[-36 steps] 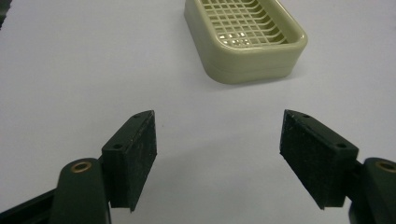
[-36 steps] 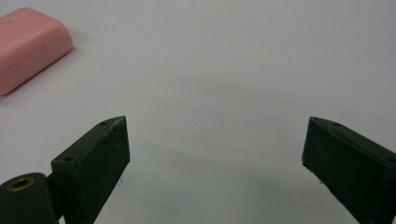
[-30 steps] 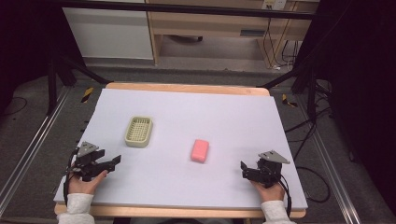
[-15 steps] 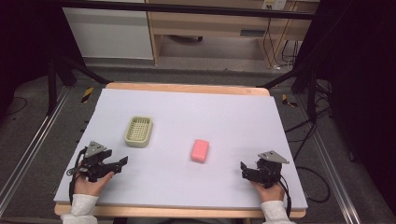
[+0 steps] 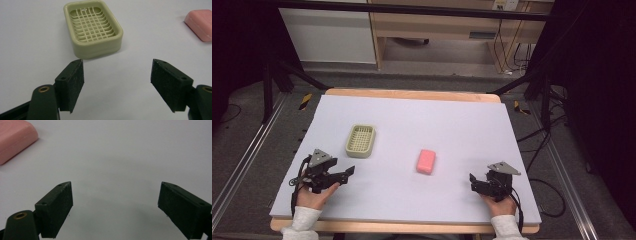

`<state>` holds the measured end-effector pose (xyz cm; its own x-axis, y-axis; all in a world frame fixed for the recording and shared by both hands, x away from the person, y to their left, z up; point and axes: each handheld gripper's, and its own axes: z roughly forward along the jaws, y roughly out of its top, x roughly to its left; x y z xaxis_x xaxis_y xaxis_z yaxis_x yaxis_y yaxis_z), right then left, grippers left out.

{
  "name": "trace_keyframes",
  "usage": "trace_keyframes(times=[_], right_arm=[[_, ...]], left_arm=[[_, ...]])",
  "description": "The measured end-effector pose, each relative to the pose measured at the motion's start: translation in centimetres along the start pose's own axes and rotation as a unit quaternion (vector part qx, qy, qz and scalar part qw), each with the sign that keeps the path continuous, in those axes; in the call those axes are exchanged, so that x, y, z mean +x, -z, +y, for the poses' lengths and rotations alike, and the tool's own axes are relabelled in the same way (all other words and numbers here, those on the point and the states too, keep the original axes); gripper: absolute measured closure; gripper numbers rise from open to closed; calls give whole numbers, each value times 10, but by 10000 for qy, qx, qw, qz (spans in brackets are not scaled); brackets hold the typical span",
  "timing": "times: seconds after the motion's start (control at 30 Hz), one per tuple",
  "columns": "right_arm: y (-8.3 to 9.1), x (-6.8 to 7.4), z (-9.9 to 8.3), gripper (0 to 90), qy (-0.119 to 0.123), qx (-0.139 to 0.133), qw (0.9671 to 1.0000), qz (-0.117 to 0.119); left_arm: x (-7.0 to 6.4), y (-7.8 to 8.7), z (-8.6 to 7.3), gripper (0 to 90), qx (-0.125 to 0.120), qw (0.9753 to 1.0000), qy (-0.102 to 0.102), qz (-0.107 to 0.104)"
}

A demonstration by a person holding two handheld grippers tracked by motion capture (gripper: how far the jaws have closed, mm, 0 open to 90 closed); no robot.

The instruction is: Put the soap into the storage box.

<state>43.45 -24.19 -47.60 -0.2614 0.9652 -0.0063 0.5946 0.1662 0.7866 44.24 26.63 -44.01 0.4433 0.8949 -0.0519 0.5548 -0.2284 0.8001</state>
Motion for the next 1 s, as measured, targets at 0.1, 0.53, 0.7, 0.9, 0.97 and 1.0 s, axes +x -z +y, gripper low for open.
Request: trace_keyframes(times=[0.1, 0.53, 0.7, 0.9, 0.97, 1.0], right_arm=[[0, 1, 0, 135, -3, 36, 10000, -5], [0, 1, 0, 135, -4, 55, 10000, -62], [-1, 1, 0, 135, 7, 71, 9999, -86], [0, 0, 0, 145, 10, 58, 9999, -88], [0, 0, 0, 146, -5, 65, 9999, -89], [0, 0, 0, 146, -2, 73, 9999, -94]], left_arm=[[-4, -2, 3, 260, 5, 10000, -34, -35], [-22, -8, 14, 254, 69, 9993, -318, -163], [-31, -12, 19, 254, 83, 9988, -407, -253], [-37, -15, 26, 254, 71, 9985, -451, -300], [-38, -16, 29, 255, 79, 9983, -476, -326], [-39, -16, 30, 255, 69, 9985, -453, -308]])
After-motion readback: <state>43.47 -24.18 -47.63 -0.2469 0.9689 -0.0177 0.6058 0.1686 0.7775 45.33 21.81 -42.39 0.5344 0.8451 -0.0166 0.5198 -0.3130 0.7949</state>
